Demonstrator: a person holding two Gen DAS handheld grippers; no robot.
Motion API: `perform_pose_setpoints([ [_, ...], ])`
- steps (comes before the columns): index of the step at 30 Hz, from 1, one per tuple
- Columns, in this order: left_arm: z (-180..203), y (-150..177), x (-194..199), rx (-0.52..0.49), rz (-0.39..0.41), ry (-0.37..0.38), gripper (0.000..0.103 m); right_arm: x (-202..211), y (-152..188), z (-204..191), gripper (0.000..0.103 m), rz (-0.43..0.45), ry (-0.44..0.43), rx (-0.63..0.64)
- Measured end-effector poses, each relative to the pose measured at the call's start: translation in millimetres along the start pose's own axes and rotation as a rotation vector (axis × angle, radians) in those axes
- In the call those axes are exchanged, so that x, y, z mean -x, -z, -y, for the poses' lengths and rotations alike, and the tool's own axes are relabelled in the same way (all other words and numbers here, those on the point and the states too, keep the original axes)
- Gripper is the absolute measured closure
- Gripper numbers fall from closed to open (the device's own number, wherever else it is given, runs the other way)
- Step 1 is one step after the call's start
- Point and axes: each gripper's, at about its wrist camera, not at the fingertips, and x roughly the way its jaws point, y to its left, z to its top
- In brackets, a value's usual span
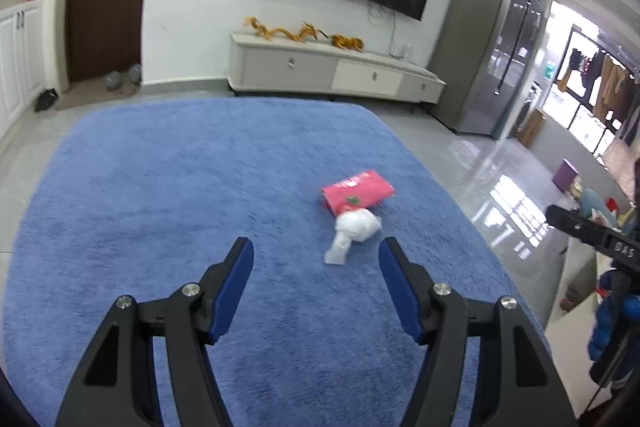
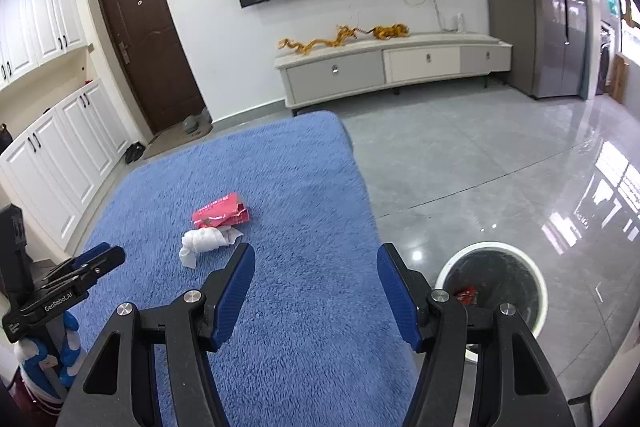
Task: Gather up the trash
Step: 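Move both open tools back toward the pink wrapper and white tissue, then grasp the white tissue with the left tool while the right tool grasps the pink wrapper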
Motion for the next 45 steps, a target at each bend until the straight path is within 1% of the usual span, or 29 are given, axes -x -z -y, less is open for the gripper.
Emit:
perform_pose_setpoints([
  [3,9.4,-3.7,-20.2,-0.006,-0.039,0.051,0.04,-17.0,-1.0,0.1,0.042,-0.023,-0.029,0.006],
  [5,15.4,-5.0,-33.9,-0.015,-0.063,0.064,0.04,-29.0,-3.5,0.7,0.042,-0.035,-0.053,0.011],
  [9,17.8,-9.7,-65.6,-0.007,-0.113,0.076,0.04,-50.6,-10.9,1.4,0.042,-0.054,-0.096,0.024],
  [12,19.9,-13.0,-83.6,-0.015,-0.132,0.07,0.041,-65.5,-17.2,0.6,0.042,-0.067,-0.132,0.033],
  [14,19.9,-15.1,-94.8,-0.015,-0.149,0.073,0.049,-76.9,-21.6,-2.4,0.042,-0.08,-0.161,0.041],
  [16,17.1,-14.8,-103.3,0.002,-0.176,0.088,0.062,-87.6,-24.0,-6.6,0.042,-0.092,-0.184,0.053],
  [17,15.9,-14.5,-107.7,0.005,-0.19,0.09,0.066,-94.5,-25.4,-10.1,0.042,-0.101,-0.198,0.059],
  [18,14.9,-13.9,-111.4,0.007,-0.203,0.091,0.074,-99.2,-26.4,-12.6,0.042,-0.107,-0.209,0.063],
  [19,12.8,-12.8,-114.8,0.011,-0.212,0.092,0.076,-104.6,-27.2,-15.9,0.042,-0.113,-0.222,0.067],
  [24,1.9,-10.0,-109.9,0.037,-0.198,0.11,0.081,-131.1,-28.3,-36.9,0.042,-0.157,-0.288,0.084],
  [31,-22.6,-1.2,-91.5,0.083,-0.192,0.108,0.081,-160.6,-24.9,-62.9,0.042,-0.224,-0.365,0.084],
  [34,-33.4,2.0,-83.3,0.099,-0.188,0.099,0.081,-172.3,-24.9,-75.1,0.041,-0.233,-0.348,0.125],
  [38,-47.5,7.3,-69.8,0.113,-0.175,0.084,0.081,-180.4,-27.2,-84.7,0.035,-0.225,-0.338,0.17],
  [40,-54.7,11.2,-63.7,0.126,-0.171,0.077,0.081,-182.5,-26.1,-88.8,0.034,-0.227,-0.339,0.189],
  [41,-57.0,12.1,-61.2,0.131,-0.169,0.075,0.081,-182.7,-25.1,-91.4,0.032,-0.229,-0.339,0.198],
  [45,-62.6,13.7,-55.2,0.155,-0.161,0.075,0.081,-180.1,-18.6,-101.4,0.032,-0.231,-0.324,0.228],
])
